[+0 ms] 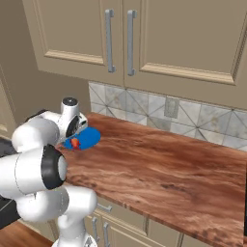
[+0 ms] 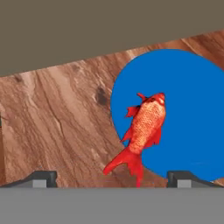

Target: Take the fish from the oven and place it on the plate on the counter.

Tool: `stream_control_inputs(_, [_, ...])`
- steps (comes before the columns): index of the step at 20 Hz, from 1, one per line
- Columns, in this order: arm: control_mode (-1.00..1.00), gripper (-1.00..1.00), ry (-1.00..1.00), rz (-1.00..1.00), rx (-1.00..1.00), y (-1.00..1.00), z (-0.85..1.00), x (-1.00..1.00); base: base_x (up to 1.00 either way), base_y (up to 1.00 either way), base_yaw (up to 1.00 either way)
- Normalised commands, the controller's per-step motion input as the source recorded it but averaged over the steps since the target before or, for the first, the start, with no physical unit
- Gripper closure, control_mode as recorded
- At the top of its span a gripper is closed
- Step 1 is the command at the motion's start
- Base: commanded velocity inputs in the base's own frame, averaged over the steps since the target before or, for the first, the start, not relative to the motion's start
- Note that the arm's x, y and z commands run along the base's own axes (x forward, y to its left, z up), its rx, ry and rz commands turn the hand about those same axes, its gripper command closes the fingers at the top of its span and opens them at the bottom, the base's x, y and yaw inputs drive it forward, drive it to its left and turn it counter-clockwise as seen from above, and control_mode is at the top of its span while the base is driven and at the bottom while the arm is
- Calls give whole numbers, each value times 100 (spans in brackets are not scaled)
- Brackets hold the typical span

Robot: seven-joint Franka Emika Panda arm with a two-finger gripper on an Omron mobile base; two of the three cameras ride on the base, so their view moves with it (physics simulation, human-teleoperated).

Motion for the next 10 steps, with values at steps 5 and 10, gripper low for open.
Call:
stream_control_inputs(5, [-100,-100,0,-6,8,-31,3,-100,0,0,0])
stream_control_inputs(10, [-100,-100,0,-24,7,-30,48,-96,0,0,0])
